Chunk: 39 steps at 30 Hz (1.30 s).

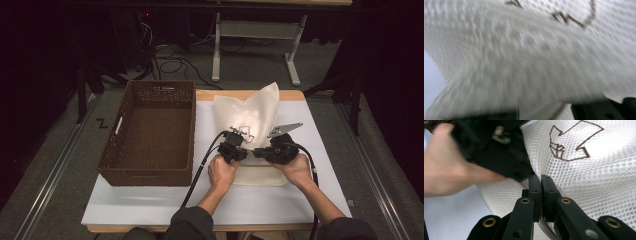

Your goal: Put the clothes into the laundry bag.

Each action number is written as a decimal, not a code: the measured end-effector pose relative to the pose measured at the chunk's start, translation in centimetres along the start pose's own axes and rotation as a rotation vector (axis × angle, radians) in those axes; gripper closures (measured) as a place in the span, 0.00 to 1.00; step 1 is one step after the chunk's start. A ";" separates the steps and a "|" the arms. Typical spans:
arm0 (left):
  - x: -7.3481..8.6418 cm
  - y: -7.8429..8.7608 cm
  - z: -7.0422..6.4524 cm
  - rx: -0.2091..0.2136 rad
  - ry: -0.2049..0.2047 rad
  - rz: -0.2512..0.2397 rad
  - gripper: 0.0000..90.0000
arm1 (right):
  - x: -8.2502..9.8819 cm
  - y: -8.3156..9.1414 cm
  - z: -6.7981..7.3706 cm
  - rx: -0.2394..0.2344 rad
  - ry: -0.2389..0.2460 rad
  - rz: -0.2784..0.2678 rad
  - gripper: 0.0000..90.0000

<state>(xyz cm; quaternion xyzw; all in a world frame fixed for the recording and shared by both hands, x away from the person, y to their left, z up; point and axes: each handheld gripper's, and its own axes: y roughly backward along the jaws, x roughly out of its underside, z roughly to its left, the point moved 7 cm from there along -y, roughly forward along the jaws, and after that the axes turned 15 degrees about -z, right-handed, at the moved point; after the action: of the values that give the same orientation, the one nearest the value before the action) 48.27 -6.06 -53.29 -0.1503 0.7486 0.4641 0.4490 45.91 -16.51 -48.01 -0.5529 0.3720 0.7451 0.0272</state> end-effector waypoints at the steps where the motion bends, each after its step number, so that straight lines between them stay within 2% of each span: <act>1: 0.1 0.5 -0.1 0.009 -0.016 0.004 0.71 | 0.0 0.1 0.0 0.001 -0.006 -0.005 0.99; 3: 0.2 1.4 -0.5 0.023 -0.039 0.004 0.68 | 0.0 0.2 0.0 0.004 0.009 -0.003 0.98; 5: 0.3 1.7 -0.6 0.027 -0.047 0.005 0.67 | 0.0 0.2 0.0 0.005 0.006 -0.003 0.98; 6: 0.3 2.5 -0.9 0.039 -0.057 -0.001 0.66 | -0.1 0.3 0.1 0.008 -0.002 -0.008 0.98; 9: 0.4 3.0 -1.7 0.083 -0.052 0.000 0.66 | -0.2 0.3 0.1 0.009 0.002 -0.017 0.98; 10: 0.4 3.0 -1.7 0.083 -0.052 0.000 0.66 | -0.2 0.3 0.1 0.009 0.002 -0.017 0.98; 11: 0.4 2.9 -2.4 0.105 -0.052 0.005 0.65 | -0.2 0.3 0.1 0.013 -0.001 -0.019 0.98; 12: 0.4 2.9 -2.4 0.105 -0.052 0.005 0.64 | -0.2 0.3 0.1 0.013 -0.001 -0.019 0.98; 14: 0.4 2.1 -3.3 0.108 -0.064 0.000 0.62 | -0.2 0.3 0.0 0.015 0.001 -0.015 0.98; 19: 0.4 0.7 -3.4 0.091 -0.049 -0.002 0.60 | -0.1 0.5 -0.1 0.022 -0.001 -0.015 0.98; 22: 0.4 -0.3 -3.3 0.078 -0.019 -0.016 0.57 | 0.0 1.0 -0.7 0.039 -0.008 -0.018 0.98; 28: -0.1 -0.6 -4.1 0.093 -0.016 -0.038 0.53 | 0.2 1.4 -1.5 0.062 -0.016 -0.014 0.98; 31: -0.1 -0.9 -4.1 0.088 -0.014 -0.032 0.60 | 0.2 1.4 -1.5 0.059 -0.017 -0.013 0.98; 33: -0.1 -1.4 -4.1 0.086 -0.002 -0.015 0.71 | 0.2 1.4 -1.5 0.053 -0.009 -0.016 0.98; 36: -0.4 -1.9 -4.2 0.104 0.029 -0.018 0.89 | 0.2 1.4 -1.4 0.047 -0.006 -0.011 0.98; 39: -0.8 -2.3 -4.2 0.104 0.026 -0.027 0.96 | 0.2 1.6 -1.5 0.048 -0.013 -0.013 0.98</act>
<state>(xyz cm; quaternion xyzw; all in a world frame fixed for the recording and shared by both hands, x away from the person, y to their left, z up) 47.91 -10.90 -53.23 -0.1429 0.7754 0.4163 0.4528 46.28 -18.57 -47.55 -0.5494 0.3862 0.7394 0.0479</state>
